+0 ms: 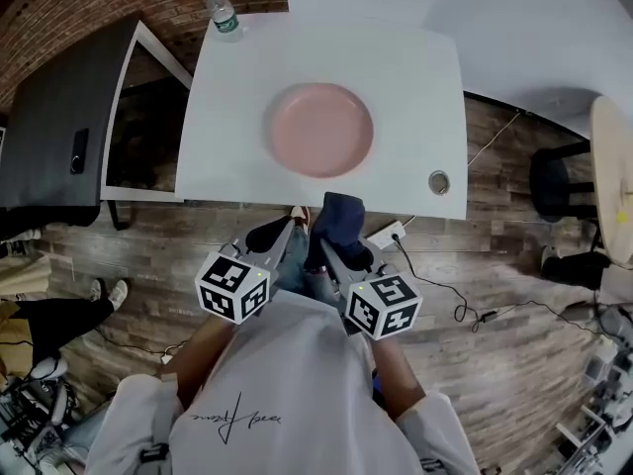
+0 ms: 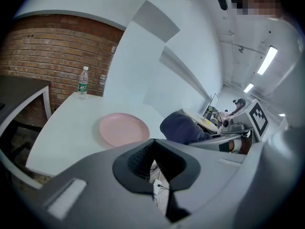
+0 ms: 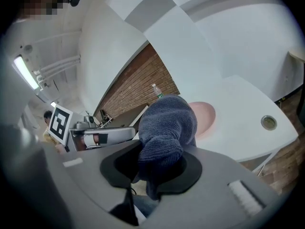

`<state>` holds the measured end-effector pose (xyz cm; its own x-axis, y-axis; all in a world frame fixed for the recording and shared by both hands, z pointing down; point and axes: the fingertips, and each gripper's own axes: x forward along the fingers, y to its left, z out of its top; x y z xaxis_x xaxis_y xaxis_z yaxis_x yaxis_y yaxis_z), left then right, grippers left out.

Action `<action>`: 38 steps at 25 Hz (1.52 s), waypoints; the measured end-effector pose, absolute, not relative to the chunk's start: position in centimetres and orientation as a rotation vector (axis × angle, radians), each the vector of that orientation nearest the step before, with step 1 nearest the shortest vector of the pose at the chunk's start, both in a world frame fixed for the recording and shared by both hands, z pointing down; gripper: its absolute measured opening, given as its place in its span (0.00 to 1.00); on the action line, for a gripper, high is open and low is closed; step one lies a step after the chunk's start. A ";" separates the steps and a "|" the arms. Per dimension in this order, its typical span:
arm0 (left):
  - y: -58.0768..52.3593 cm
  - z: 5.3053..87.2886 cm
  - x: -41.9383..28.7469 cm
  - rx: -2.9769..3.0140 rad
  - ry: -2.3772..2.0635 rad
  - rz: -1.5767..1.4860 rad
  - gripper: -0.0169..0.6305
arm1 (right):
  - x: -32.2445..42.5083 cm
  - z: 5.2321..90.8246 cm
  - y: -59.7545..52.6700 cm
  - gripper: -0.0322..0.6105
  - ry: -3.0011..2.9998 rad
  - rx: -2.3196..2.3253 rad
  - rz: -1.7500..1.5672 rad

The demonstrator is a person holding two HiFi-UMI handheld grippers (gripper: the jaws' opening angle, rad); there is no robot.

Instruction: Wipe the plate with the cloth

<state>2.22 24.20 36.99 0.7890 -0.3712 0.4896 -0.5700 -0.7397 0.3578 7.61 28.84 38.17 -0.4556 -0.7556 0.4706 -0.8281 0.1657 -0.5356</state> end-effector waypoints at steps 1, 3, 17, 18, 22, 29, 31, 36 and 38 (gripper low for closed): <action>23.4 36.8 2.4 2.481 -0.704 0.527 0.05 | 7.8 38.1 28.0 0.21 -2.326 1.578 1.164; 21.7 36.4 2.5 2.481 -0.712 0.512 0.05 | 7.9 37.9 26.3 0.21 -2.328 1.564 1.157; 9.3 34.5 2.6 2.511 -0.727 0.434 0.05 | 6.6 35.6 14.1 0.21 -2.340 1.505 1.054; 8.8 34.5 2.5 2.513 -0.721 0.431 0.05 | 6.5 35.7 13.6 0.21 -2.337 1.503 1.055; 6.7 34.6 2.5 2.514 -0.701 0.421 0.05 | 6.9 35.9 11.6 0.21 -2.311 1.520 1.051; 4.9 36.1 1.9 2.481 -0.729 0.416 0.05 | 7.7 36.7 10.7 0.21 -2.286 1.519 1.062; 4.7 36.5 2.1 2.472 -0.728 0.421 0.05 | 8.0 36.9 10.4 0.21 -2.287 1.507 1.079; 3.8 37.2 2.2 2.453 -0.757 0.431 0.05 | 8.3 37.3 9.0 0.21 -2.301 1.454 1.077; 3.4 37.7 2.2 2.436 -0.772 0.444 0.05 | 8.6 37.8 8.4 0.21 -2.292 1.443 1.085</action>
